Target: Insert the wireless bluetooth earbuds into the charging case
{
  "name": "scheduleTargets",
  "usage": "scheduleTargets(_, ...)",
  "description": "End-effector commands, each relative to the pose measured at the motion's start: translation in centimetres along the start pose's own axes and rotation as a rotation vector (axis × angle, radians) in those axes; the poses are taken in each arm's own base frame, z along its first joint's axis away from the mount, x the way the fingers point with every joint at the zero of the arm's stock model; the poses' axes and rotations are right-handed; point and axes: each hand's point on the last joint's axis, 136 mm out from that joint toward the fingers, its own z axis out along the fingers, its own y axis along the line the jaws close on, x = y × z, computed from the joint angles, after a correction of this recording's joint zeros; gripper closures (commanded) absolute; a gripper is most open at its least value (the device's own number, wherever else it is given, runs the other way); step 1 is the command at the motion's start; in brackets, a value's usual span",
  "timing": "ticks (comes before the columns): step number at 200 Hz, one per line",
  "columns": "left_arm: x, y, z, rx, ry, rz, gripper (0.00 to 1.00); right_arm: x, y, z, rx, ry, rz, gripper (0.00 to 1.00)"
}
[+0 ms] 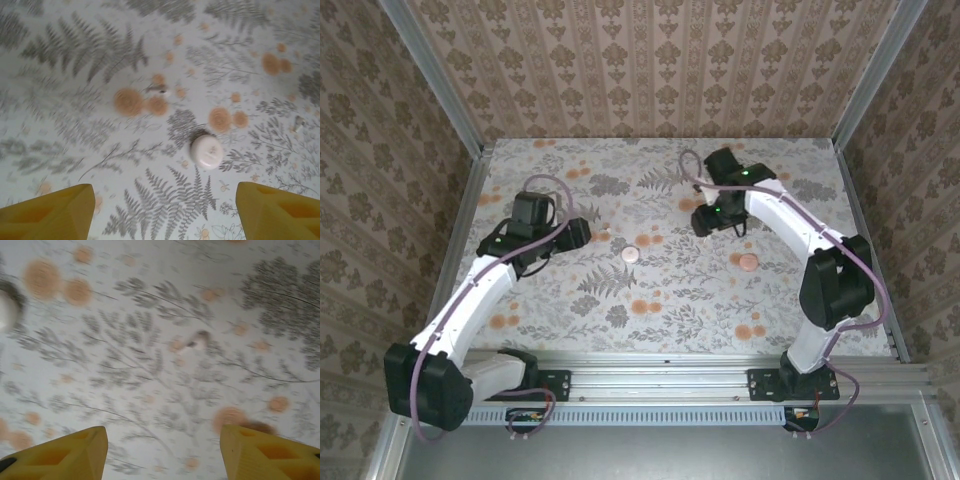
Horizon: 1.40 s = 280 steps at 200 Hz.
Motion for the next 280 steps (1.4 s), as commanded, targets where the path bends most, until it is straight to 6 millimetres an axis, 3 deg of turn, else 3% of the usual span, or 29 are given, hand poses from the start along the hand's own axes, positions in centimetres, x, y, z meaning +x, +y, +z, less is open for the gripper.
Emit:
scheduleTargets(1, 2.1, 1.6, -0.2, -0.027, 0.129, -0.125, 0.28, -1.2, 1.5, -1.9, 0.04, -0.049, 0.209, 0.38)
scheduleTargets(23, 1.6, 2.2, 0.2, -0.055, 0.138, -0.059, 0.28, -1.3, 3.4, -1.5, -0.031, -0.054, 0.332, 0.36)
scheduleTargets(55, 1.1, 2.0, 1.3, -0.093, 0.244, 0.016, 0.32, -1.5, 4.4, -1.1, -0.113, -0.096, 0.435, 0.36)
scheduleTargets(101, 0.0, -0.3, 3.7, -0.137, 0.361, 0.185, 0.33, -1.3, 3.9, -0.9, -0.163, -0.129, 0.51, 0.36)
scheduleTargets(142, 0.1, -2.9, 8.0, -0.179, 0.462, 0.322, 0.33, -0.2, 2.7, -0.3, -0.153, -0.113, 0.555, 0.36)
scheduleTargets(150, 0.8, -4.3, 8.9, -0.172, 0.484, 0.364, 0.33, -0.1, 2.6, -0.4, -0.161, -0.118, 0.564, 0.36)
scheduleTargets(200, 2.7, -6.2, 13.3, -0.22, 0.606, 0.454, 0.32, 1.4, 1.4, -0.2, -0.177, -0.132, 0.618, 0.36)
scheduleTargets(232, 4.4, -6.6, 15.2, -0.235, 0.669, 0.485, 0.31, 2.3, 0.7, 0.1, -0.165, -0.12, 0.633, 0.36)
scheduleTargets(280, 7.0, -6.4, 16.6, -0.258, 0.767, 0.522, 0.31, 3.4, 0.0, 0.1, -0.167, -0.122, 0.654, 0.37)
